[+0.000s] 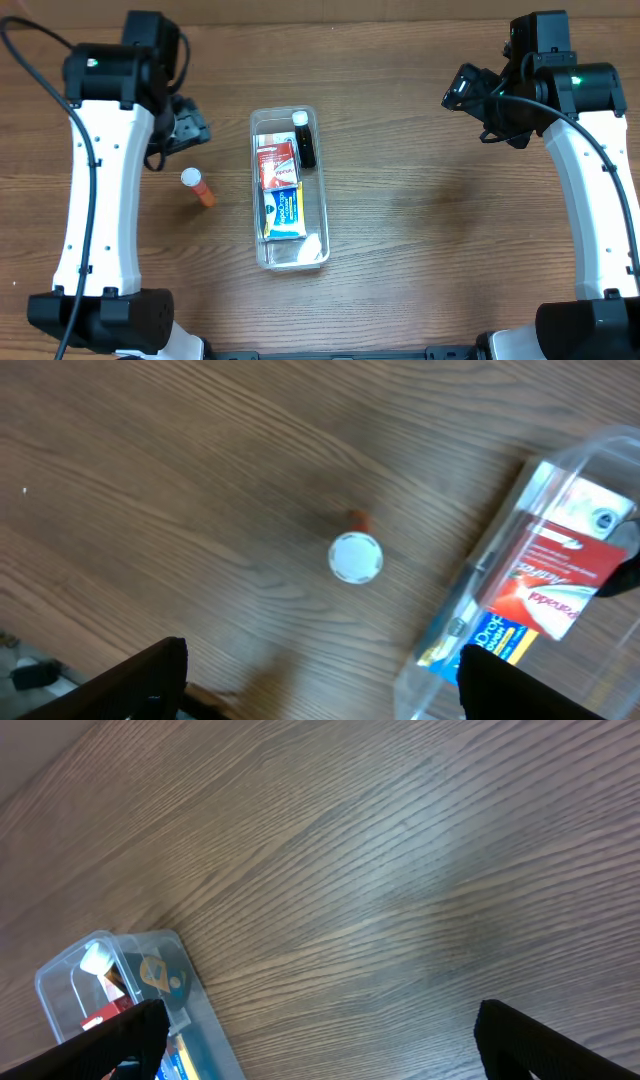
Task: Pack container
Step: 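Move the left gripper to the orange Redoxon tube and grasp it, then lower the orange tube into the container and release it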
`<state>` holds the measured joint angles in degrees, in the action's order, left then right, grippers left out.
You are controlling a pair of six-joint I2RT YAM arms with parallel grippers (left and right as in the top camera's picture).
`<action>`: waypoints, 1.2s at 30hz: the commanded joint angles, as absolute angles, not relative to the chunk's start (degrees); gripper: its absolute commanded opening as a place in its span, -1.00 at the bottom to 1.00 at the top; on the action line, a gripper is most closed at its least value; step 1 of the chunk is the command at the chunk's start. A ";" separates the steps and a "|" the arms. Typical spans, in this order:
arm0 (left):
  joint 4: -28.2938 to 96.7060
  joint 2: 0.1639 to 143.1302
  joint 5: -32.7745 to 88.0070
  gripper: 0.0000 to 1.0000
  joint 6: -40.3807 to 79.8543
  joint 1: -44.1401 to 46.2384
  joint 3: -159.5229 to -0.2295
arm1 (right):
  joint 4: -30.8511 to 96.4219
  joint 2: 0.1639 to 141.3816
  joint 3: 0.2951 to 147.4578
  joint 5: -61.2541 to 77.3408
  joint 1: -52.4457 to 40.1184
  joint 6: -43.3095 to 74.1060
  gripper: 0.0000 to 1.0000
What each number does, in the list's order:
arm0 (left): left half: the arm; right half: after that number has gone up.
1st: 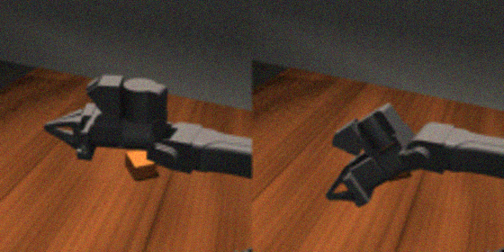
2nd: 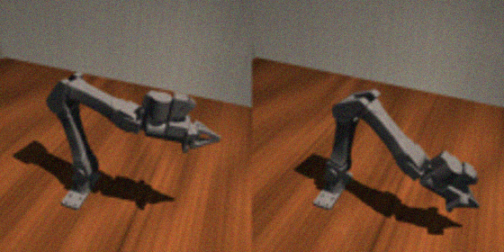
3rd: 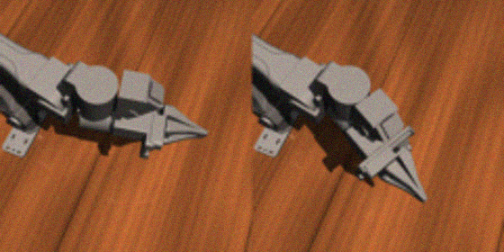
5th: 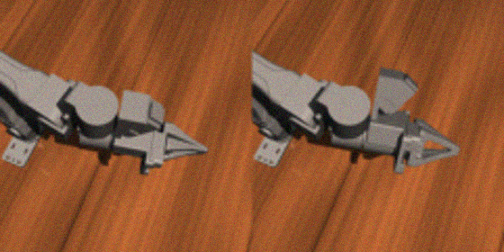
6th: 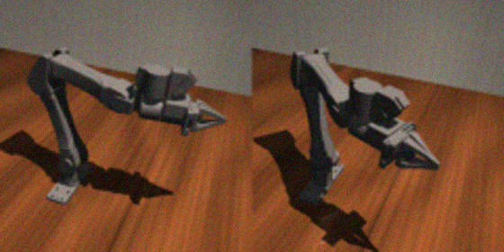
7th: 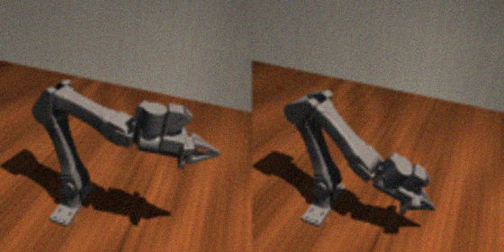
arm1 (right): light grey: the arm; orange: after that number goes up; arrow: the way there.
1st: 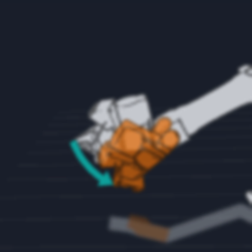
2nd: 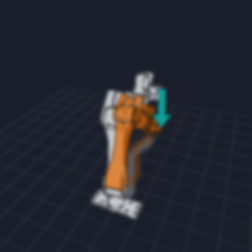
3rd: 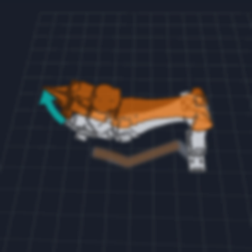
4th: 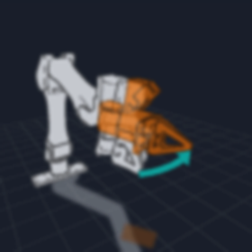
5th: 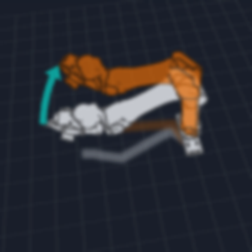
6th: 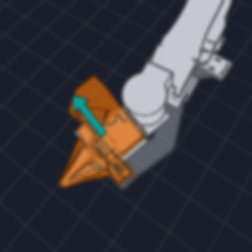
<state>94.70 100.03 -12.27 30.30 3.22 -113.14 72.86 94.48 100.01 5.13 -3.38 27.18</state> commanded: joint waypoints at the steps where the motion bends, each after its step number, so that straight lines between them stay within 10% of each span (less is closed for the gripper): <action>1: 91.00 99.61 -4.80 0.72 20.82 2.26 -105.91 | 72.53 94.24 100.44 5.23 -3.29 27.44 1.00; 11: 68.79 99.63 -4.40 0.64 16.16 0.32 -82.24 | 72.53 94.24 100.44 5.23 -3.29 27.44 1.00; 23: 66.92 99.59 -4.38 -0.59 14.98 0.23 -80.93 | 72.53 94.24 100.44 5.23 -3.29 27.44 1.00; 36: 92.86 99.63 -2.92 -0.58 20.05 16.32 -120.88 | 72.53 94.24 100.44 5.23 -3.29 27.44 1.00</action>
<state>93.71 99.31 -3.68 16.40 12.08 -120.79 72.86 94.48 100.01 5.13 -3.38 27.22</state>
